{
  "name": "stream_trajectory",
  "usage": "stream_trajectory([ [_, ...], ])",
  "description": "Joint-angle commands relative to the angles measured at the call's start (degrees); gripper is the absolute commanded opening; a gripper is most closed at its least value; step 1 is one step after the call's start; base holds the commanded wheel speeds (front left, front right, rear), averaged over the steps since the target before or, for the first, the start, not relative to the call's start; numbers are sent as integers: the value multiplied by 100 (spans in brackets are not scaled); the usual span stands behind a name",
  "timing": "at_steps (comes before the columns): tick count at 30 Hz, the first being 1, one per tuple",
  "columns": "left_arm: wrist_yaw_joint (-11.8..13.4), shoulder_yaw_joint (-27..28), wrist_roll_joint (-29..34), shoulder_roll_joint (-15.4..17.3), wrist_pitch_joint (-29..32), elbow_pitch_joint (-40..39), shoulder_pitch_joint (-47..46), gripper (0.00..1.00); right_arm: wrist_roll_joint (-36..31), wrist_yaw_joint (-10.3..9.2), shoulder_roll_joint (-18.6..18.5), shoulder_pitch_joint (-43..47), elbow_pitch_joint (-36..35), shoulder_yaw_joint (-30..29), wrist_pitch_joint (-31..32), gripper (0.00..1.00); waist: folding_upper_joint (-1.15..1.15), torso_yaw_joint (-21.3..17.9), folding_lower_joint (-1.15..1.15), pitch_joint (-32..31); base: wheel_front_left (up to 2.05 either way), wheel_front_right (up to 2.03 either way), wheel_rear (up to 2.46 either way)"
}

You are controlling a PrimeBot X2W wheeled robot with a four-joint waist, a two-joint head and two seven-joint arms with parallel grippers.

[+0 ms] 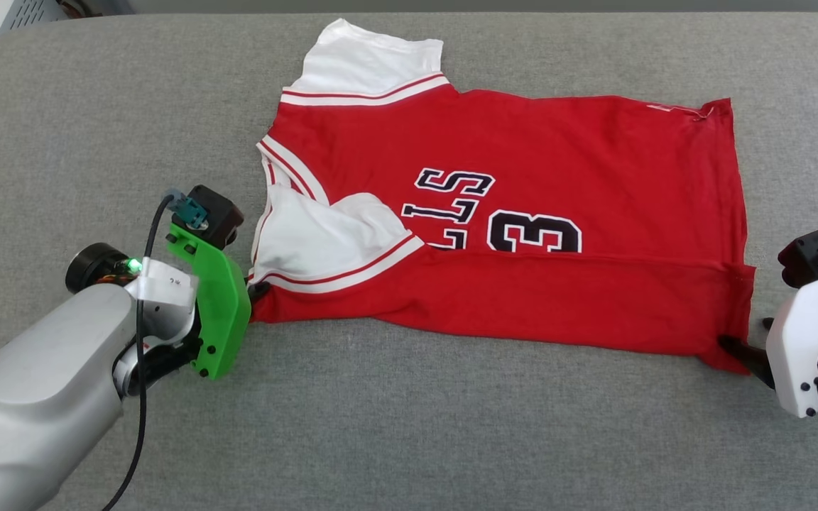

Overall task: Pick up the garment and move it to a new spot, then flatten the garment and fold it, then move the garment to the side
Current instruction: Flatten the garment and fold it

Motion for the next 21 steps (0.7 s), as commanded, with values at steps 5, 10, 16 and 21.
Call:
stream_trajectory([
  [5,62,71,-143,112,-213,45,244,0,187,5,319,28,313,231,-379,0,0,-64,0,-52,0,0,0],
  [10,187,138,-316,250,-451,-53,643,0,265,5,112,66,86,153,-999,0,0,-166,0,-425,0,0,0],
  [16,480,141,-462,736,-550,-805,1241,0,475,5,-361,647,-704,-168,-1267,0,0,-182,0,-906,0,0,0],
  [21,806,57,-528,1040,-528,-1517,1698,0,581,5,-554,1455,-1332,-688,-1159,0,0,-111,0,-1028,0,0,0],
])
